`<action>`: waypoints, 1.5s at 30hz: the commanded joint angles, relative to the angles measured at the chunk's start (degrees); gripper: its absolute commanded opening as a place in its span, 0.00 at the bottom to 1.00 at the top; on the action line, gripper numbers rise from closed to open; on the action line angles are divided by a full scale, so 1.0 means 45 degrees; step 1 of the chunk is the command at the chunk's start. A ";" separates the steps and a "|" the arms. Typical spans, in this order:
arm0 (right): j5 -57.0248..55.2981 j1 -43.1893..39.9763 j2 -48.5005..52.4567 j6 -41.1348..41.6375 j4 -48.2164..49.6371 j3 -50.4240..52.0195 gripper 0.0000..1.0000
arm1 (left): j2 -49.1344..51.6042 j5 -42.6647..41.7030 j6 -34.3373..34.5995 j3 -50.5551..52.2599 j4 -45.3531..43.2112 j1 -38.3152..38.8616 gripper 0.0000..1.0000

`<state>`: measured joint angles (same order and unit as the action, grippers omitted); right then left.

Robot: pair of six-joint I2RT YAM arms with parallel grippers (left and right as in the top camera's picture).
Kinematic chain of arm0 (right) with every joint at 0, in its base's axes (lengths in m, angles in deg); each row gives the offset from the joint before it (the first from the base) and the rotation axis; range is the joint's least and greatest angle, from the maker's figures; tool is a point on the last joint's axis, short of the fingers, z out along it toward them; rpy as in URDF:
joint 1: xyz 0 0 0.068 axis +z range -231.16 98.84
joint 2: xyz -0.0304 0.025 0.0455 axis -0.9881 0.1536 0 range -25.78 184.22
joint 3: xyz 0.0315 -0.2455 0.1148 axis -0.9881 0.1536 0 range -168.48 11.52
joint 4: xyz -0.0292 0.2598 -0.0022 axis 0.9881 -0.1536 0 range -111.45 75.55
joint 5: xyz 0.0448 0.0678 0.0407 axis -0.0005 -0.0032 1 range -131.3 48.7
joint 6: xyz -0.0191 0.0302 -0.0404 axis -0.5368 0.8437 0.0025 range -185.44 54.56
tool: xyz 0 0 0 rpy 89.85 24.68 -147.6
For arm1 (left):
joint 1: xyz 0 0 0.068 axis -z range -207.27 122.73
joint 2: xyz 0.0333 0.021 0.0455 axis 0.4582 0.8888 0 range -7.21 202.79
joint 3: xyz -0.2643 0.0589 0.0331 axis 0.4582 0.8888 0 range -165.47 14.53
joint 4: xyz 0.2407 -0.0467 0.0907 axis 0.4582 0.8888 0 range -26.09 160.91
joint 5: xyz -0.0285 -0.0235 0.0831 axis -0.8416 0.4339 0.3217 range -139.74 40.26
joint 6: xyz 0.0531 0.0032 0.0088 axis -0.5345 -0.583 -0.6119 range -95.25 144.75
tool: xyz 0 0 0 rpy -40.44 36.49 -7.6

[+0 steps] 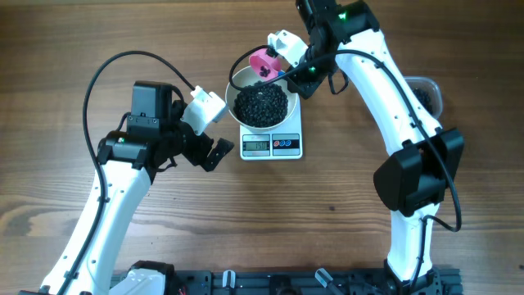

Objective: Scoop item into bowl and weigh 150g on scale

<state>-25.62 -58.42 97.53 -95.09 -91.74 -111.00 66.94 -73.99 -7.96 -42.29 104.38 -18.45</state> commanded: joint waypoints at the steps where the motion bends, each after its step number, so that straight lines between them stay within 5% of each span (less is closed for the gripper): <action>1: 0.0529 0.0024 -0.0476 -0.0078 -0.0073 -0.0393 0.04 | -0.0044 -0.0068 0.0039 0.0083 -0.0034 -0.0068 1.00; 24: 0.3570 -0.1763 -0.1146 -0.0083 -0.0131 -0.0393 0.04 | -0.0044 -0.0068 0.0039 0.0078 -0.0034 -0.0068 1.00; 45: 0.5659 -0.8170 -0.2215 -0.2035 -0.3303 -0.0364 0.04 | -0.0044 -0.0068 0.0039 0.0078 -0.0034 -0.0068 1.00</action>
<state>-2.26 -91.67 89.29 -102.48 -106.41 -111.29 66.94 -73.97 -7.96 -42.29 104.38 -18.45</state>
